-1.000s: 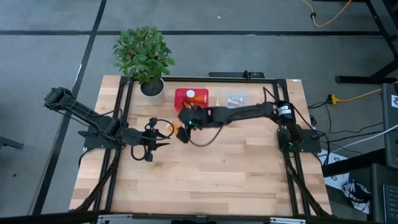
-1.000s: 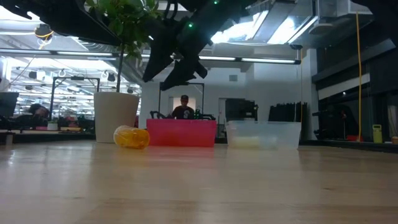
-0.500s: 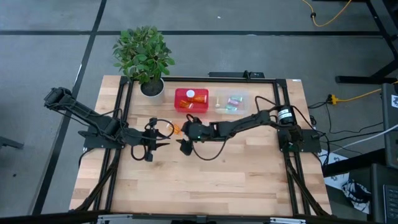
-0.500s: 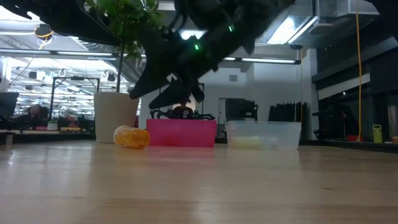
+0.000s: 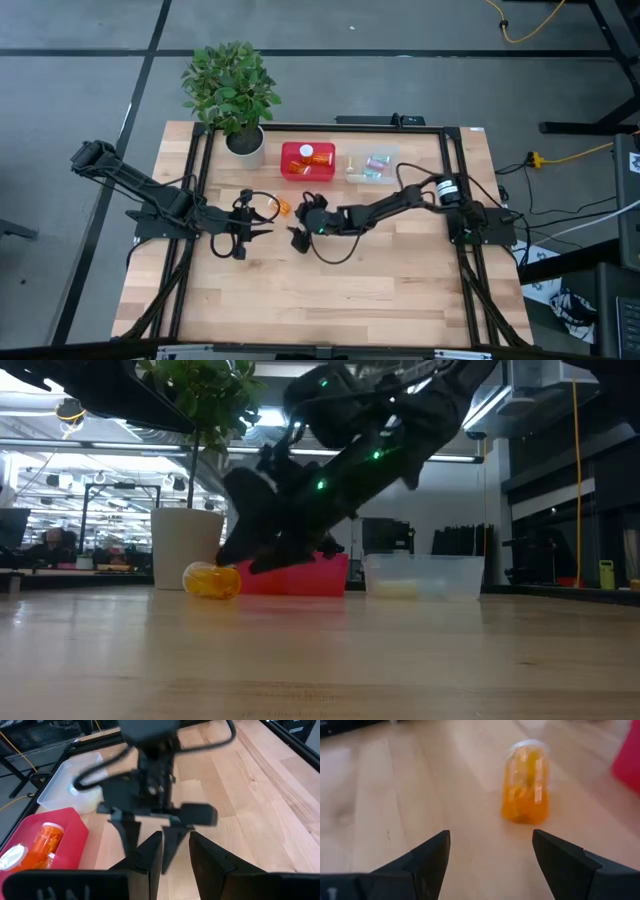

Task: Pick and place medicine bottles into bin by pill shape (circle, oval)
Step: Put the orange capsule bottle into the red bin

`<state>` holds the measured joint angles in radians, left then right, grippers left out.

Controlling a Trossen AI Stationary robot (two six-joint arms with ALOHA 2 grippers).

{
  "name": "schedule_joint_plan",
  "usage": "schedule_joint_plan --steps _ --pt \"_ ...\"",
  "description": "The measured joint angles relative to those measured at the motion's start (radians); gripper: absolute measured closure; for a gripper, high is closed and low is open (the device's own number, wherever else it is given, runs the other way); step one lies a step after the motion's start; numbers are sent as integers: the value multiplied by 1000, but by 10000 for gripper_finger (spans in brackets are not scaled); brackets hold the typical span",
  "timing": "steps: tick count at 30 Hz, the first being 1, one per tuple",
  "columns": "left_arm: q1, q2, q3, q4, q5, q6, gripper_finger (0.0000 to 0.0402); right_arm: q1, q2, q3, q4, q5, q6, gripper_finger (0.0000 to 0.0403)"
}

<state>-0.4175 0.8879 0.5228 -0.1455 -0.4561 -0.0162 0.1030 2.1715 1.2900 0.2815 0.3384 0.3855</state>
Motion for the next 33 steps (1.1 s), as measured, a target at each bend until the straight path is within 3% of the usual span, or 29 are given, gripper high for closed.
schedule_joint_plan --steps 12,19,33 --pt "0 0 0 0 0 0 310 -1 170 195 0 101 -106 118" --pt "0 0 0 0 0 0 310 -3 197 231 -8 184 -103 118" --pt "0 0 0 0 0 0 310 -51 197 231 10 141 -155 118"
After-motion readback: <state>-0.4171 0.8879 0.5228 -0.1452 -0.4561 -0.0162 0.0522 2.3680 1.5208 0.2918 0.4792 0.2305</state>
